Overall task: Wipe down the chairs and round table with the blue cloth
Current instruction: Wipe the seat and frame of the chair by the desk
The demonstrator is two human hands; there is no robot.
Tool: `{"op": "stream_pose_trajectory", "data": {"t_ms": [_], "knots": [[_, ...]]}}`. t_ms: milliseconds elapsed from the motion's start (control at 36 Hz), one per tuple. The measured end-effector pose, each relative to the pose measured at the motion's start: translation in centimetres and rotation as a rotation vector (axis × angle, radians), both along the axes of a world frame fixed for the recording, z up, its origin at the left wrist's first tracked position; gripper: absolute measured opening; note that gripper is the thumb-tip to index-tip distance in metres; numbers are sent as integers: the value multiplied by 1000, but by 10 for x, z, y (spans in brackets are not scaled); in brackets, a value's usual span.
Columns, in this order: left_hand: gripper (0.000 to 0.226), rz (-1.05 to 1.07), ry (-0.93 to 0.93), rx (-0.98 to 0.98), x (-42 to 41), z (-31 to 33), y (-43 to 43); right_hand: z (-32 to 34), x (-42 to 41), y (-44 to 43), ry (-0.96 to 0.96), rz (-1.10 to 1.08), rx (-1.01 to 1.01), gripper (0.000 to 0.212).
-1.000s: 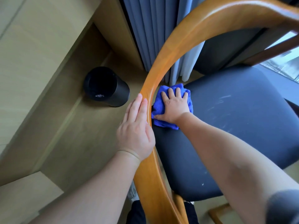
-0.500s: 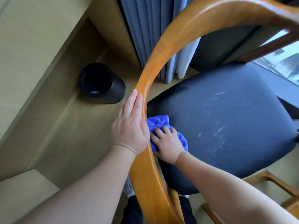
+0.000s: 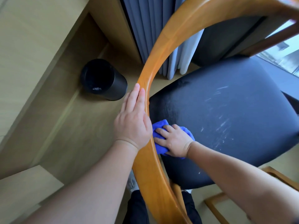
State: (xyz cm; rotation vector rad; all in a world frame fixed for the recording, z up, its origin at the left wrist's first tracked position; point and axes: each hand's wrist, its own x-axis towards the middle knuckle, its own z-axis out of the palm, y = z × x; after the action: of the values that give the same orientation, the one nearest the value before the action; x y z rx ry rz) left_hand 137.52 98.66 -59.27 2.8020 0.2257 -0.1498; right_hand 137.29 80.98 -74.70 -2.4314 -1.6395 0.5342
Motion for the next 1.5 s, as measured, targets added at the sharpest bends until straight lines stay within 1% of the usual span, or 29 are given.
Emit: {"op": "stream_pose_trajectory", "data": {"t_ms": [56,111,167,250,361,417,472,500,528,556,611,639,667,750,806,1000,1084,1167,1278,1334,1389,1500], "knots": [[60,2,2,0,0,0,0,-2,16,-3,-19,1,31,63],[60,3,3,-5,0,1,0,-3,40,-7,-71,-73,37,65],[60,2,4,0,0,1,-1,-1,74,-14,-130,-228,22,62],[60,-3,20,36,1,1,-2,1,118,-25,-145,-453,-28,60],[61,-56,0,56,2,3,-2,-8,126,-24,-165,-587,-8,57],[60,-102,-19,51,1,3,-3,-7,131,-24,-173,-731,2,56],[59,-113,-24,51,0,3,-2,-1,152,-26,-157,-964,-16,57],[59,-112,-26,51,1,4,-2,2,164,-27,-123,-1050,-45,60],[59,-115,-25,49,1,4,-3,6,172,-29,-87,-1080,-78,64],[59,-119,-18,46,1,5,-4,9,174,-31,-78,-1047,-115,72],[60,-118,-7,49,2,6,-4,8,166,-32,-103,-900,-172,90],[60,-124,-7,53,2,7,-4,7,159,-31,-113,-853,-185,97],[60,-145,-8,54,2,7,-4,6,152,-31,-118,-844,-183,98],[56,-251,-17,64,2,5,-4,2,146,-27,-115,-900,-135,84],[56,-248,-20,59,3,5,-3,2,148,-25,-113,-900,-133,75],[55,-222,-12,22,3,8,-3,5,144,-19,-95,-915,-119,62],[49,-246,-21,12,3,7,-3,6,133,-15,-81,-933,-103,58],[40,-302,-28,20,4,6,-2,8,114,-10,-43,-899,-116,53],[36,-326,-31,32,4,5,-2,7,59,-9,3,-816,-113,52],[36,-325,-38,26,4,5,-1,6,20,-12,3,-756,-81,56],[35,-325,-42,26,5,5,-1,8,-23,-18,19,-677,-56,60],[31,-318,-59,34,4,4,-2,11,-99,-40,99,-485,-43,56]]}}
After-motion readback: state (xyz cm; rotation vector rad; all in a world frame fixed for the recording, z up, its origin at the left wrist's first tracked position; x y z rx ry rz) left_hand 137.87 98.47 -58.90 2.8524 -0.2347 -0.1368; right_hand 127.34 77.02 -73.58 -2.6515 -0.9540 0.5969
